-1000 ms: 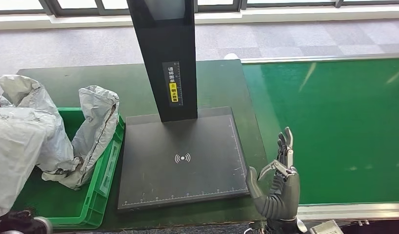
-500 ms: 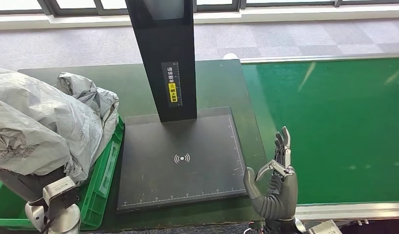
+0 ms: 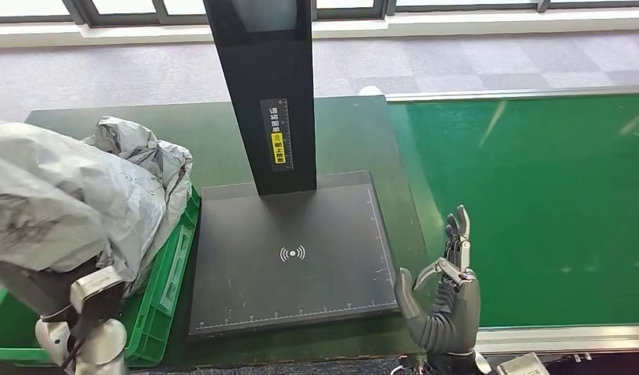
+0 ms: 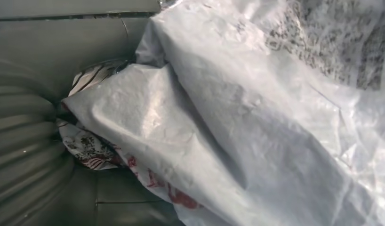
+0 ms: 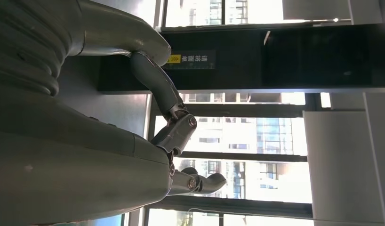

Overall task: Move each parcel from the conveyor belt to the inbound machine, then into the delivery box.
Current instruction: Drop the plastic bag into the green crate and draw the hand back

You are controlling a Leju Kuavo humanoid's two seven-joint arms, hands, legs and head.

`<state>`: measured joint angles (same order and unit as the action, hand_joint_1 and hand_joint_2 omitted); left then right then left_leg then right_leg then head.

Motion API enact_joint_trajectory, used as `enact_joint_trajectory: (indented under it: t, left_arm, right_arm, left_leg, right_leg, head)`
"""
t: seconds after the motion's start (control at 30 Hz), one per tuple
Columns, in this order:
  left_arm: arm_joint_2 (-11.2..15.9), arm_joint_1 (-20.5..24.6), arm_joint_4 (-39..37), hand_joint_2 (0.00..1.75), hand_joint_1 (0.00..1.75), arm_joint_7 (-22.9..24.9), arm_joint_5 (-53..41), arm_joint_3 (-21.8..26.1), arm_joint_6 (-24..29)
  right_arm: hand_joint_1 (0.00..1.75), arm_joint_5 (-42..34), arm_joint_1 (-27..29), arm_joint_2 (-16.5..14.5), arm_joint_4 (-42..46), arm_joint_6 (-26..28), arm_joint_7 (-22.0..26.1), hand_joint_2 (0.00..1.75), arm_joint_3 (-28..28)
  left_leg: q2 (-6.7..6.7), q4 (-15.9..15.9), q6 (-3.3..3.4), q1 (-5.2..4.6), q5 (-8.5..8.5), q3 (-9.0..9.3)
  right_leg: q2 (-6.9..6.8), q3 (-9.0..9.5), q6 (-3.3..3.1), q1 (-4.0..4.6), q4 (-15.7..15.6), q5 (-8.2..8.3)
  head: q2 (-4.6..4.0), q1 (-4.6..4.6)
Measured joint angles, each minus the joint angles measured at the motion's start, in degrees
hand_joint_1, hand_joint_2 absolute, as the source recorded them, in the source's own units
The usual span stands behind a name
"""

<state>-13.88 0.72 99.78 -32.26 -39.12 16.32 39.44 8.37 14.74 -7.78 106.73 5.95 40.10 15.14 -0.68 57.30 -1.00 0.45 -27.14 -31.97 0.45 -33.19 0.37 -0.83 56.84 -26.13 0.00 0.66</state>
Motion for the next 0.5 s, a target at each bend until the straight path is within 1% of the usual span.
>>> enact_joint_trajectory:
  t: [0.03,0.1,0.3,0.4,0.5]
  left_arm:
    - [0.09,0.54,-0.84,1.75,1.75,1.39,-3.04,0.06,0.08]
    - [0.16,1.23,-1.79,1.75,1.75,1.91,-5.28,0.36,0.27]
    - [0.15,2.38,-3.07,1.75,1.75,1.27,-4.86,1.29,0.54]
    - [-0.05,2.53,-3.31,1.75,1.75,0.07,-5.57,2.07,0.54]
    - [-1.26,3.50,-3.30,1.75,1.75,-1.93,-11.61,5.34,0.55]
  right_arm:
    - [0.00,0.00,0.03,0.01,0.00,-0.05,0.00,1.75,-0.01]
    - [0.00,0.01,0.05,0.00,0.00,-0.20,-0.01,1.75,-0.01]
    - [0.00,0.02,0.07,-0.01,-0.02,-0.31,0.00,1.75,-0.01]
    - [0.00,0.05,0.07,0.00,-0.02,-0.31,-0.01,1.75,-0.02]
    - [0.00,0.12,0.07,0.00,-0.03,-0.31,-0.01,1.75,-0.04]
  left_leg:
    - [0.02,0.00,0.00,0.00,0.00,0.00]
    - [0.09,0.00,0.00,0.00,0.00,0.02]
    - [0.10,0.00,-0.01,0.00,0.00,0.02]
    - [0.10,0.00,-0.01,0.01,0.00,0.00]
    - [0.09,0.00,-0.01,0.01,0.00,-0.02]
  right_leg:
    - [0.02,0.01,0.00,0.00,0.00,0.00]
    - [0.10,-0.02,-0.01,0.00,0.01,0.02]
    - [0.11,-0.03,-0.01,0.00,0.01,0.02]
    - [0.11,-0.04,-0.01,0.01,0.01,0.01]
    - [0.11,-0.05,-0.01,0.00,0.01,0.01]
  head:
    - [0.00,0.00]
    - [0.00,0.00]
    - [0.00,0.00]
    - [0.00,0.00]
    - [0.00,0.00]
